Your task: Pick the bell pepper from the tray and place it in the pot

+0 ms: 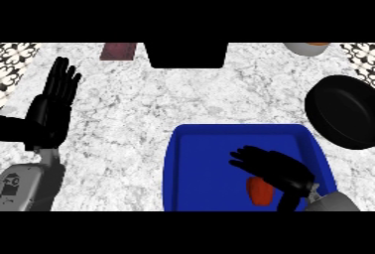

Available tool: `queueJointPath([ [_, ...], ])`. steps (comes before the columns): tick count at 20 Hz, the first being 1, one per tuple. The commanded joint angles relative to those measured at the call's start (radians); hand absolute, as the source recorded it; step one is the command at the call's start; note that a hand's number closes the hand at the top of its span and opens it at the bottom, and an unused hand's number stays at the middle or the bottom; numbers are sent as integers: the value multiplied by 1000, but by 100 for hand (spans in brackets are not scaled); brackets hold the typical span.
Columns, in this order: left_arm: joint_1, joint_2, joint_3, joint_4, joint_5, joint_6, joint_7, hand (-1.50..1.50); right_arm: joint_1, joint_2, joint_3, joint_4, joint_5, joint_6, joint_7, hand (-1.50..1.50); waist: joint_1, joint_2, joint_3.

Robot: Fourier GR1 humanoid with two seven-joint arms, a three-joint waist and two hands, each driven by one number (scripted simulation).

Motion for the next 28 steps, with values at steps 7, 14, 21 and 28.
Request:
queueJointPath([
  [7, -3, 1, 36, -49, -2, -25, 56, 0, -34, 47, 45, 92, 84, -9, -147, 150, 5, 1, 2],
  [14, 0, -19, 30, -45, -33, -14, 49, 0, -10, 104, 44, 149, 141, -165, -214, 150, 3, 1, 2],
  [21, -9, -24, 41, -9, -42, -23, 27, 0, 69, 113, 18, 14, 203, -255, -136, 150, -4, 0, 2],
  [28, -16, -30, 26, -7, -34, -38, 25, 0, -123, 413, -125, 13, 256, -154, 535, 150, 27, 3, -2],
])
